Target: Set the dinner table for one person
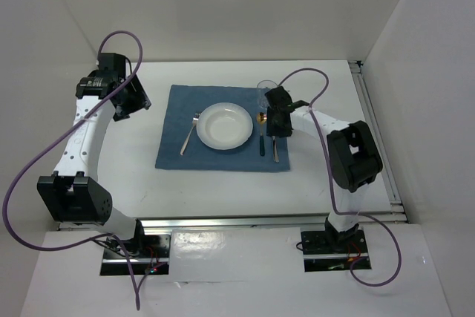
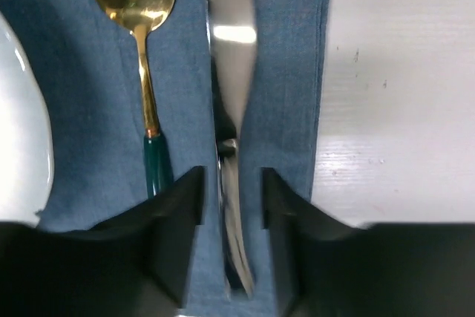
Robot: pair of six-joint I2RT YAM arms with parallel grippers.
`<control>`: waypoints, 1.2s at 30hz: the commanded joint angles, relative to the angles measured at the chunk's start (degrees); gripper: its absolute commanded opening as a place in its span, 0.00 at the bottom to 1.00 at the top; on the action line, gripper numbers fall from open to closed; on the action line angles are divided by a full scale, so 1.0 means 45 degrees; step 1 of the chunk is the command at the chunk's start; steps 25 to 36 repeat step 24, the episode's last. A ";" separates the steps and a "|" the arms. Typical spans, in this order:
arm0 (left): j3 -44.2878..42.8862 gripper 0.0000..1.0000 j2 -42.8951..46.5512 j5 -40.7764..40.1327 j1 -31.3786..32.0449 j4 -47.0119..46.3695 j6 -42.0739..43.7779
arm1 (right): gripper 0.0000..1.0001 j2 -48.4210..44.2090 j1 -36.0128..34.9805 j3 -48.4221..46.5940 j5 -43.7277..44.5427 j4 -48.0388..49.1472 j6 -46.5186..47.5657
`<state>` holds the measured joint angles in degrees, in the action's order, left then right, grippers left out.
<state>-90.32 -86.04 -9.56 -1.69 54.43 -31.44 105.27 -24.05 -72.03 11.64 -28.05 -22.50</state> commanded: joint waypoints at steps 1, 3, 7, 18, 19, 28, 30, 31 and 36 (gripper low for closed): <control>-0.0299 0.76 0.0487 0.0035 -0.0073 -0.0085 0.0307 | 0.51 0.0063 0.0209 -0.0536 0.0207 0.0843 -0.0195; -0.0299 0.76 0.0487 0.0035 -0.0073 -0.0085 0.0307 | 0.59 0.0063 0.0209 -0.0828 0.0207 0.0687 -0.0195; -0.0299 0.76 0.0487 0.0405 -0.0073 -0.0085 0.0307 | 0.81 -0.1142 0.0365 -0.1064 -0.0377 0.0570 0.0078; 0.0129 0.77 0.0214 0.1422 -0.0073 -0.0552 0.0600 | 1.00 -0.5773 0.3154 -0.0016 0.0480 -0.1012 0.0312; 0.0131 0.77 0.0214 0.1577 -0.0073 -0.0708 0.0484 | 1.00 -0.6144 0.3332 0.0416 0.0480 -0.1012 0.0487; 0.0754 0.77 0.0214 0.2241 -0.0073 -0.1140 0.0346 | 1.00 -0.7942 0.3959 0.2604 0.0656 -0.0893 0.0471; 0.0754 0.77 0.0214 0.2241 -0.0073 -0.1140 0.0346 | 1.00 -0.7942 0.3959 0.2604 0.0656 -0.0893 0.0471; 0.0754 0.77 0.0214 0.2241 -0.0073 -0.1140 0.0346 | 1.00 -0.7942 0.3959 0.2604 0.0656 -0.0893 0.0471; 0.0754 0.77 0.0214 0.2241 -0.0073 -0.1140 0.0346 | 1.00 -0.7942 0.3959 0.2604 0.0656 -0.0893 0.0471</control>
